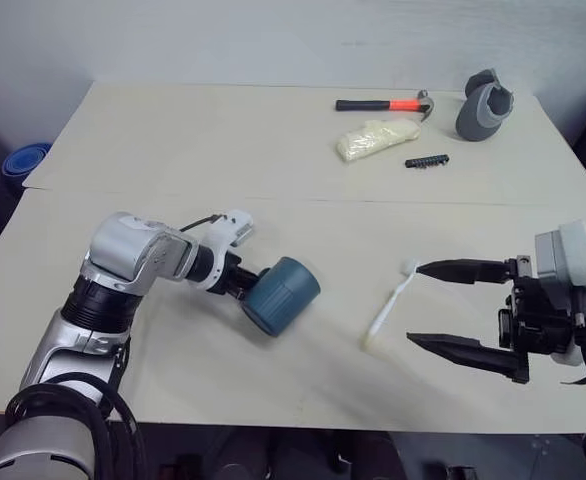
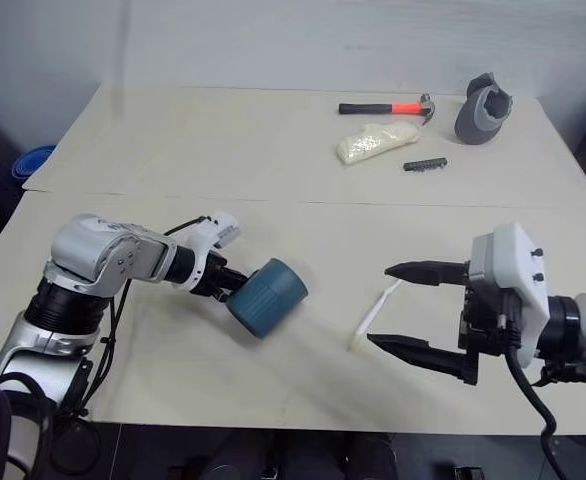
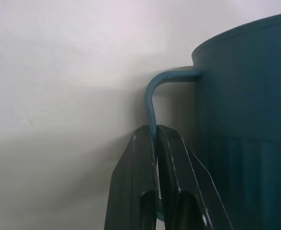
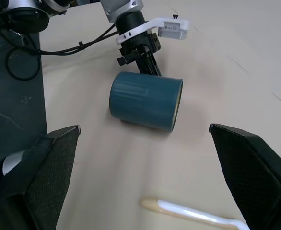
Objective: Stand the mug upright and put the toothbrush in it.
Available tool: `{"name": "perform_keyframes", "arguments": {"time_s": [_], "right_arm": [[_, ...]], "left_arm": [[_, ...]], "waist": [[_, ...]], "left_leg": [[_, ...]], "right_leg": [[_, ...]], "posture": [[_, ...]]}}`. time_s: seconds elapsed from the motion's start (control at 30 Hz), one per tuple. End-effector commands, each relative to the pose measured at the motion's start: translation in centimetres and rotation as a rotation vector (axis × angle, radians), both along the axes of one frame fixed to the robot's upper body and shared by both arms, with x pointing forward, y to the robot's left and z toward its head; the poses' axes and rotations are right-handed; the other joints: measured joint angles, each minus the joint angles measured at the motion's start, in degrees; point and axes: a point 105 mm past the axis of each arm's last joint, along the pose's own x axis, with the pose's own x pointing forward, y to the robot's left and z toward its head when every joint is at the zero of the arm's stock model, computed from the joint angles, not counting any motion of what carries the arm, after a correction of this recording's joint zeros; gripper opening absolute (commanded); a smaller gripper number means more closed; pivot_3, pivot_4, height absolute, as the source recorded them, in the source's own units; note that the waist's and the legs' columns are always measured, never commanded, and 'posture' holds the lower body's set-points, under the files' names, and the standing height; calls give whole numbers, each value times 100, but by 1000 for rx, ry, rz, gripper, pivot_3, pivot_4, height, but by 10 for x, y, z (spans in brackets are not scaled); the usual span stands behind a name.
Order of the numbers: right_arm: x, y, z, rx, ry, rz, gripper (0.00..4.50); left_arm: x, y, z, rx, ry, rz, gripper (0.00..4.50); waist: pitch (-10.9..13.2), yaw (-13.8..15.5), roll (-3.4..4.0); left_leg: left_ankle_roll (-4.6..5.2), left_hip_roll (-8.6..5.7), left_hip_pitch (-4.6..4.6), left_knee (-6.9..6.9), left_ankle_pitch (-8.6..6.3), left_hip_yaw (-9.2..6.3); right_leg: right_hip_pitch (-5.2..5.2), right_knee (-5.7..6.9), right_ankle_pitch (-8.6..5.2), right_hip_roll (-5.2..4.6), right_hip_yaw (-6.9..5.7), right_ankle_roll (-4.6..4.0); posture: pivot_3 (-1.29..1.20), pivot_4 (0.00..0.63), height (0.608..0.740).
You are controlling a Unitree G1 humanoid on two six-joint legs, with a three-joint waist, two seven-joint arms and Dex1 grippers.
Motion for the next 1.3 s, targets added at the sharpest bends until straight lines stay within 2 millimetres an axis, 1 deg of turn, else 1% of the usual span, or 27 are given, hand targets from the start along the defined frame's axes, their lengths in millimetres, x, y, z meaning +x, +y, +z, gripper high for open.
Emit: {"name": "perform_keyframes", "arguments": {"time_s": [0.03,0.1,0.2,0.23,0.27,0.3,0.37,0.4,0.43,0.53,0.63,0.73,0.77,0.87,0.97,1.03,1.13,1.23,1.27,1.3], "right_arm": [[1,1,3,6,-41,4,4500],[1,1,3,4,-41,2,4500],[4,-2,1,8,-32,-20,4500],[5,-4,1,18,-25,-36,4500],[5,-6,1,26,-20,-46,4500],[6,-7,0,33,-14,-60,4500],[9,-10,-1,50,-7,-88,4500],[11,-11,-1,56,-5,-98,4500],[13,-11,-2,66,-4,-112,4500],[19,-12,0,99,4,-142,4500],[22,-14,2,95,20,-161,4500],[19,-13,-2,74,53,-150,4500],[18,-14,-3,66,59,-151,4500],[17,-14,-6,68,80,-160,4500],[16,-15,-6,75,90,-168,4500],[16,-16,-8,74,97,-177,4500],[18,-18,-16,40,102,-194,4500],[28,-20,-20,18,96,-231,4500],[31,-20,-21,19,96,-240,4500],[33,-19,-22,19,99,-249,4500]], "left_arm": [[3,3,4,16,-34,21,71],[7,2,8,9,-85,18,71],[15,-24,41,-132,-361,-83,71],[18,-33,55,-209,-453,-75,71],[21,-38,62,-260,-504,-57,71],[26,-42,72,-310,-604,-18,71],[33,-44,89,-380,-804,56,71],[34,-44,94,-401,-876,82,71],[36,-43,92,-399,-937,109,71],[41,-43,74,-332,-1065,141,71],[39,-53,58,-341,-1170,136,71],[34,-61,40,-361,-1182,127,71],[32,-63,37,-366,-1183,121,71],[28,-60,24,-378,-1138,117,71],[26,-51,19,-377,-1115,132,750],[23,-46,19,-365,-1115,128,1379],[23,-36,24,-270,-1197,144,2250],[26,-21,32,-155,-1286,209,3158],[25,-17,34,-132,-1307,219,3502],[22,-13,39,-112,-1333,209,3742]], "waist": [[0,-4,0],[0,-3,0],[0,10,0],[0,22,-1],[0,45,-2],[0,54,-3],[0,44,-3],[0,39,-4],[0,17,-4],[0,-17,-4],[-1,7,-3],[-1,61,-3],[-1,62,-3],[-1,54,-3],[-2,48,-3],[-1,44,-3],[-2,44,-3],[-2,45,-2],[-2,43,-2],[-2,43,-2]], "left_leg": [[0,0,0,0,0,0],[0,0,-1,0,0,0],[0,0,-2,0,0,-2],[0,0,-6,2,0,-4],[0,1,-9,3,0,-9],[0,1,-15,8,0,-14],[0,0,-22,11,0,-16],[1,-1,-20,9,0,-13],[1,-1,-19,6,0,-6],[1,2,-2,-7,0,25],[9,7,-1,-4,5,35],[20,6,-14,-3,10,36],[25,6,-22,-3,12,36],[43,3,-28,-1,6,48],[53,2,-25,-1,1,63],[55,2,-24,-1,0,68],[55,4,-22,-1,0,70],[57,4,-21,-1,-1,73],[58,4,-21,-1,-2,74],[58,4,-20,-1,-2,76]], "right_leg": [[0,0,0,0,0,0],[-1,-2,0,0,-1,0],[0,-3,1,-1,0,0],[-1,-7,2,-1,2,0],[1,-14,6,-1,7,0],[1,-18,7,-2,11,1],[0,-22,10,-2,18,3],[0,-25,11,-1,17,4],[-1,-25,11,0,13,4],[-2,-19,14,4,9,1],[-4,-26,31,7,14,-4],[-4,-62,58,8,16,4],[-4,-80,70,8,14,9],[-4,-108,89,8,24,24],[-4,-116,97,8,38,31],[-4,-118,98,8,41,32],[-5,-118,99,10,45,31],[-4,-118,101,11,50,33],[-5,-119,103,11,53,35],[-6,-120,104,11,55,35]], "posture": [[0,150,740],[0,150,740],[0,150,740],[0,150,740],[0,150,740],[0,150,740],[0,150,740],[0,150,740],[0,150,740],[0,150,740],[0,150,740],[0,150,740],[0,150,740],[0,150,740],[0,150,740],[0,150,740],[0,150,740],[0,150,740],[0,150,740],[0,150,740]]}}
